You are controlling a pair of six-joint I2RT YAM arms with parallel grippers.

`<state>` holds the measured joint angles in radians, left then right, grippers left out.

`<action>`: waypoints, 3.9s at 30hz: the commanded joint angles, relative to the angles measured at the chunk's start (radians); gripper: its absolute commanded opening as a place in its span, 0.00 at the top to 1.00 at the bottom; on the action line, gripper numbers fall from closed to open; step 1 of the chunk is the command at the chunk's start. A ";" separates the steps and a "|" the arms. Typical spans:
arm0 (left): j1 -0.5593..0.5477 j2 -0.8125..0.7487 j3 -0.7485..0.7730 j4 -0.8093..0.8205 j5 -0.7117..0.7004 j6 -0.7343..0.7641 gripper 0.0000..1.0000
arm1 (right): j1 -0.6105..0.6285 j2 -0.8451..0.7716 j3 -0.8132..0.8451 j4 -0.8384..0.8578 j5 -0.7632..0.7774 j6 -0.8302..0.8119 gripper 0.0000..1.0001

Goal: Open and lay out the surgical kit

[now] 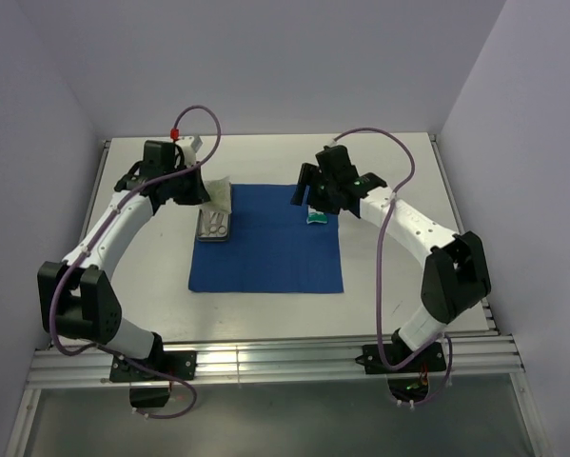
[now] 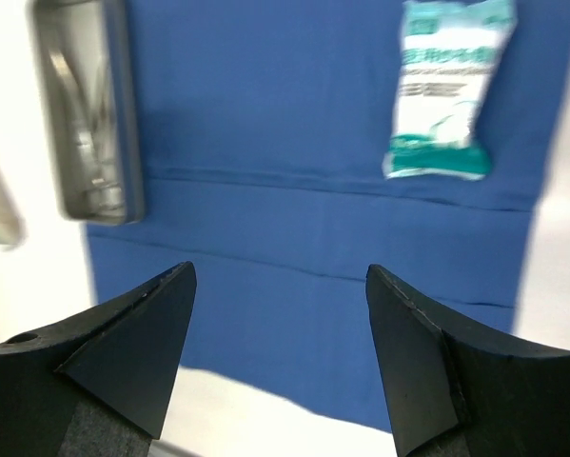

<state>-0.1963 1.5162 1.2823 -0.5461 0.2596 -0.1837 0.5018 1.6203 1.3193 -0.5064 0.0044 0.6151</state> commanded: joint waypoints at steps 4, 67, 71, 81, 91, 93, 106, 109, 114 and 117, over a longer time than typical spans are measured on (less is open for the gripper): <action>-0.035 -0.071 -0.075 0.120 0.098 -0.057 1.00 | 0.007 -0.112 -0.060 0.144 -0.069 0.086 0.21; -0.358 0.562 0.250 0.370 -0.100 -0.263 0.77 | -0.117 -0.247 -0.104 0.022 0.071 0.011 0.00; -0.350 0.556 0.252 0.368 -0.079 -0.260 0.60 | -0.118 -0.235 -0.101 0.026 0.066 0.012 0.00; -0.249 0.331 0.216 0.393 0.036 -0.267 0.64 | -0.117 -0.143 -0.081 0.153 -0.058 0.047 0.40; -0.054 0.029 0.083 0.267 0.150 -0.172 0.71 | -0.098 0.136 -0.048 0.391 -0.300 0.192 0.81; -0.029 -0.005 0.051 0.241 0.187 -0.174 0.70 | -0.097 0.176 -0.028 0.423 -0.337 0.210 0.81; 0.063 -0.057 0.006 0.196 0.202 -0.178 0.72 | -0.097 0.417 0.046 0.664 -0.529 0.268 0.78; 0.067 -0.053 0.006 0.199 0.208 -0.184 0.73 | -0.100 0.441 0.043 0.716 -0.573 0.296 0.78; 0.075 -0.050 -0.006 0.209 0.214 -0.194 0.73 | -0.106 0.466 0.032 0.752 -0.616 0.308 0.78; 0.083 -0.045 -0.006 0.206 0.221 -0.195 0.73 | -0.115 0.480 0.023 0.763 -0.632 0.314 0.78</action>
<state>-0.1238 1.4960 1.2747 -0.3588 0.4503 -0.3798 0.3958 2.0823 1.3239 0.1802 -0.5774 0.9134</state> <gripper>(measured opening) 0.271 0.218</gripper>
